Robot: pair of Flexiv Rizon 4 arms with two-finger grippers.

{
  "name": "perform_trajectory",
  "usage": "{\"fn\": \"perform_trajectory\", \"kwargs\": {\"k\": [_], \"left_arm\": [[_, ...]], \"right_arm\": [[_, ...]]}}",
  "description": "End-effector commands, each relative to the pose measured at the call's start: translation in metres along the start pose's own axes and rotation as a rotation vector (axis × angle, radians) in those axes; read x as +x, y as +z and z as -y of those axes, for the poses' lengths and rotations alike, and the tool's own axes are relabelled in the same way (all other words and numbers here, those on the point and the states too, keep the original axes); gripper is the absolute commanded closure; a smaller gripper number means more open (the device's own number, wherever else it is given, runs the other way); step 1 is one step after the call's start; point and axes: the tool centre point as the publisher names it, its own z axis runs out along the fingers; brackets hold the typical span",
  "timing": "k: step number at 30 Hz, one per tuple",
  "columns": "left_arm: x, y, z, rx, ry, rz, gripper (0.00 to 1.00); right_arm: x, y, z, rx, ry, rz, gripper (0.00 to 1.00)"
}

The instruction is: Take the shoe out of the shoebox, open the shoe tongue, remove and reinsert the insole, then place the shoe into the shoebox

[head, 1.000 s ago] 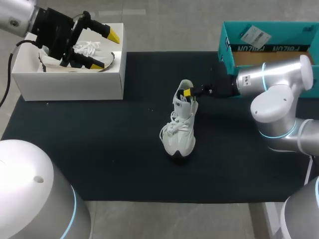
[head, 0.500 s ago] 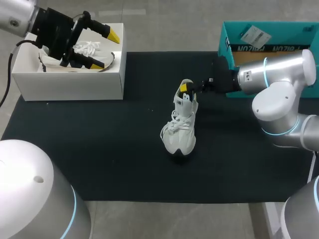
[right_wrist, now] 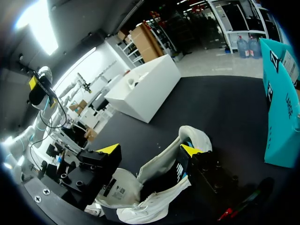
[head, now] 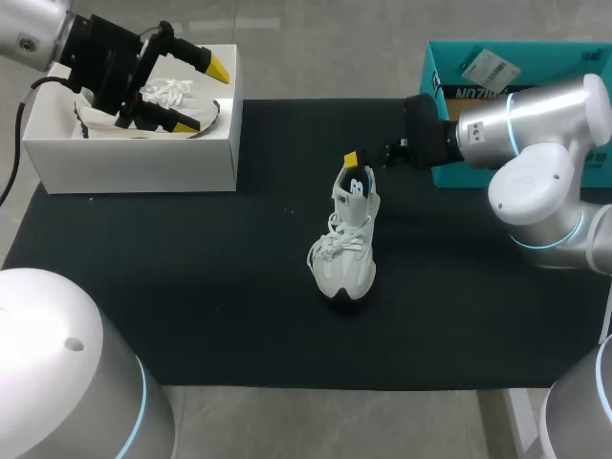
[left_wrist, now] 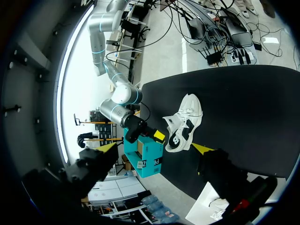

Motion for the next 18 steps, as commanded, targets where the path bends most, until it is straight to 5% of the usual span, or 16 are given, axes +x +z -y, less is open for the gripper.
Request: {"fn": "perform_trajectory", "kwargs": {"k": [1,10,18], "left_arm": [[0.0,0.0,-0.001,0.001,0.0,-0.005,0.0],[0.0,0.0,-0.001,0.001,0.0,-0.005,0.0],[0.0,0.0,-0.001,0.001,0.0,-0.005,0.0]], "right_arm": [[0.013,-0.01,-0.01,0.023,0.076,0.101,1.0],[0.027,-0.019,-0.018,0.164,0.183,0.258,1.0],[0.032,-0.024,-0.017,0.261,0.296,0.261,1.0]]}}
